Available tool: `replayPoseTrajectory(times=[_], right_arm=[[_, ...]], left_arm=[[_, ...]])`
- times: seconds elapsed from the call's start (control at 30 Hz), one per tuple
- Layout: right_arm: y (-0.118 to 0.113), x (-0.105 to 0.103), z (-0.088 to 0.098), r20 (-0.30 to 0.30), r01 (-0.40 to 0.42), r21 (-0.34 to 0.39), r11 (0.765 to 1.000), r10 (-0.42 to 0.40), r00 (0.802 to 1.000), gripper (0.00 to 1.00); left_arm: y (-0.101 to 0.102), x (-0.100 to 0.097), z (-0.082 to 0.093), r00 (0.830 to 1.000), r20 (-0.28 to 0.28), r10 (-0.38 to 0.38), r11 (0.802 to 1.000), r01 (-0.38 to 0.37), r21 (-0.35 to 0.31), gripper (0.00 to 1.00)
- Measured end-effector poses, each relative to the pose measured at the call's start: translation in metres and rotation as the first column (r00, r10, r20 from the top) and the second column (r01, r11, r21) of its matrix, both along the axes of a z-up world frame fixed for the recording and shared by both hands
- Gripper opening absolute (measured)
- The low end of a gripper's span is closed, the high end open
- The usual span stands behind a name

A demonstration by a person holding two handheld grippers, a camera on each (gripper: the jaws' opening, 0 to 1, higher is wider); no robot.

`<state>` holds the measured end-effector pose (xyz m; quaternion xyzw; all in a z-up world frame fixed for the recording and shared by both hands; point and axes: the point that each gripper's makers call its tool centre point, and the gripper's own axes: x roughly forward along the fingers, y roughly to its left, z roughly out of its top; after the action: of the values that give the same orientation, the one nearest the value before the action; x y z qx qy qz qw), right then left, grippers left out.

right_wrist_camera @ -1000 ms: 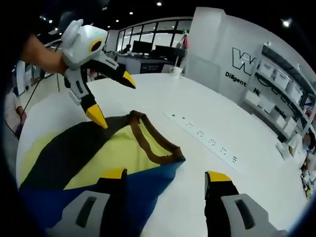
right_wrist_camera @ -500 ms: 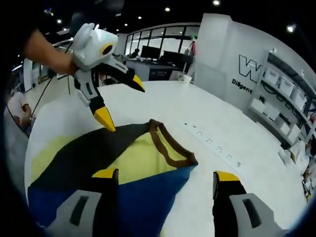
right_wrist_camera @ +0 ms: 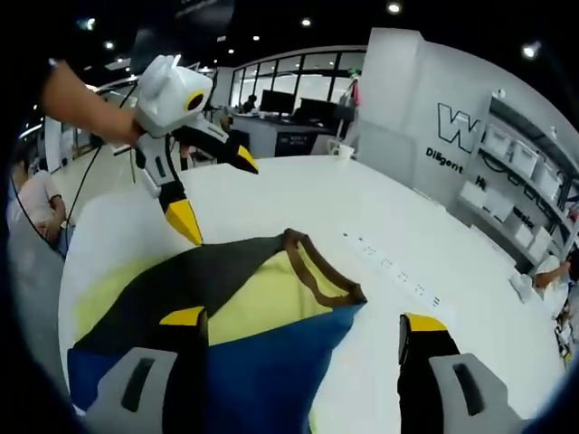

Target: Fold the garment on the visible template until the final outline fits inside the template.

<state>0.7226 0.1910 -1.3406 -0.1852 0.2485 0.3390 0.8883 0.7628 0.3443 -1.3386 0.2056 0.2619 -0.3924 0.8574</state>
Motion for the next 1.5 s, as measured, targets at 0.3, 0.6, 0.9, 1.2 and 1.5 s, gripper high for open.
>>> replayPoseTrajectory(times=[0.3, 0.6, 0.9, 1.2, 1.5], right_arm=[[0.000, -0.021, 0.009, -0.013, 0.030, 0.042, 0.999, -0.029, 0.999, 0.92], [-0.003, -0.049, 0.023, 0.013, 0.018, 0.030, 0.999, -0.019, 1.000, 0.81], [-0.006, -0.074, 0.032, 0.014, 0.014, 0.020, 1.000, -0.014, 1.000, 0.76], [0.001, -0.105, 0.030, 0.007, -0.009, 0.012, 1.000, 0.009, 1.000, 0.75], [0.003, -0.132, 0.024, 0.002, -0.040, -0.018, 0.999, 0.040, 0.999, 0.72]], left_arm=[[0.006, -0.024, 0.004, 1.000, -0.002, 0.001, 1.000, -0.001, 0.000, 0.99], [0.002, -0.054, 0.009, 0.998, 0.032, -0.047, 0.999, 0.046, 0.019, 0.99], [0.005, -0.071, 0.008, 0.997, 0.041, -0.066, 0.998, 0.066, 0.023, 0.97], [0.006, -0.089, 0.007, 0.998, 0.032, -0.058, 0.998, 0.058, 0.001, 0.96], [0.014, -0.103, 0.013, 0.998, 0.040, -0.051, 0.999, 0.052, -0.014, 0.95]])
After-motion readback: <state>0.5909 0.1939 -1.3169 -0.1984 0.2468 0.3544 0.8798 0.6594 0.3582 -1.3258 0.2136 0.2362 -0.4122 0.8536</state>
